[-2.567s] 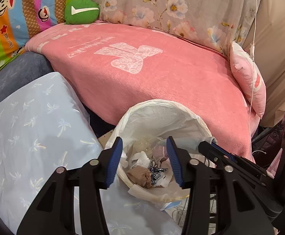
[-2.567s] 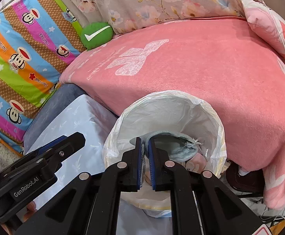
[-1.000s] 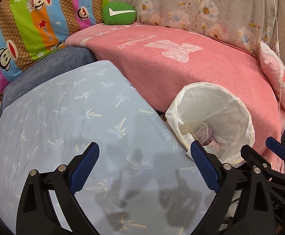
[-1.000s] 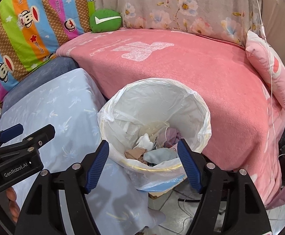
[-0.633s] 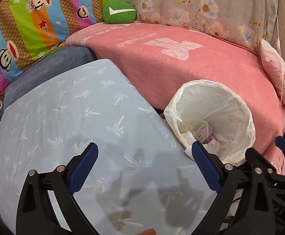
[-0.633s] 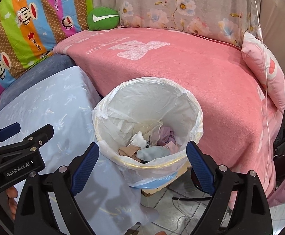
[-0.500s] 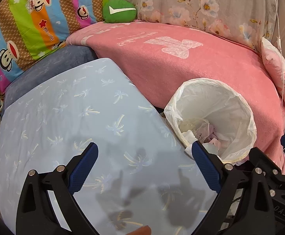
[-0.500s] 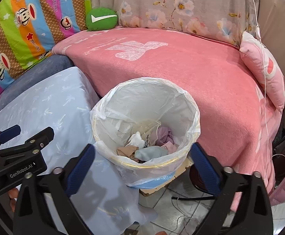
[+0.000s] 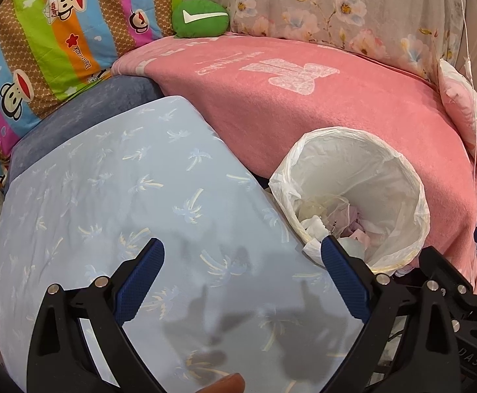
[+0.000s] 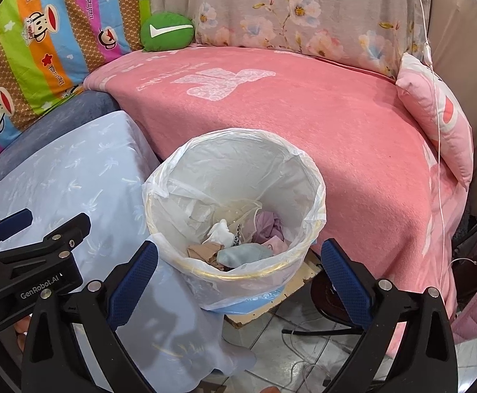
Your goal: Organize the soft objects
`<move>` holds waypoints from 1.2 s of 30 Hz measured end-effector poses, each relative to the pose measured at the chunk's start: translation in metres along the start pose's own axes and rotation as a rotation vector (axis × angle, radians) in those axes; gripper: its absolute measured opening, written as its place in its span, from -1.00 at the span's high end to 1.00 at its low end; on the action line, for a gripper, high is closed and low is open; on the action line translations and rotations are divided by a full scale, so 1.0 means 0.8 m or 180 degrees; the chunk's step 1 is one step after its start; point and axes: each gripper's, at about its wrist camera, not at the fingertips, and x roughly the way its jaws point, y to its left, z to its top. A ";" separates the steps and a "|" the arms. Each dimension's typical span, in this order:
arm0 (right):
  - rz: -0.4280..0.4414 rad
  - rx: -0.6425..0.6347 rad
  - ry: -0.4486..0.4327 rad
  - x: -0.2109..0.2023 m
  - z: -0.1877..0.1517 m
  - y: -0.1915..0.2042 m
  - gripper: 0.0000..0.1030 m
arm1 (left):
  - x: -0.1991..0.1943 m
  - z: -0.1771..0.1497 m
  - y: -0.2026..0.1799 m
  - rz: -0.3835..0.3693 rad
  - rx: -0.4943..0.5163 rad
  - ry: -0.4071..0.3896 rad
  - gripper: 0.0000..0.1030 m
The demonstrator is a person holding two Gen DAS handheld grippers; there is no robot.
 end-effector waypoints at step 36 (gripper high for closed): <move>-0.0030 -0.0021 0.0022 0.001 -0.010 -0.001 -0.89 | -0.005 -0.007 -0.014 0.0178 -0.0012 0.0002 -0.80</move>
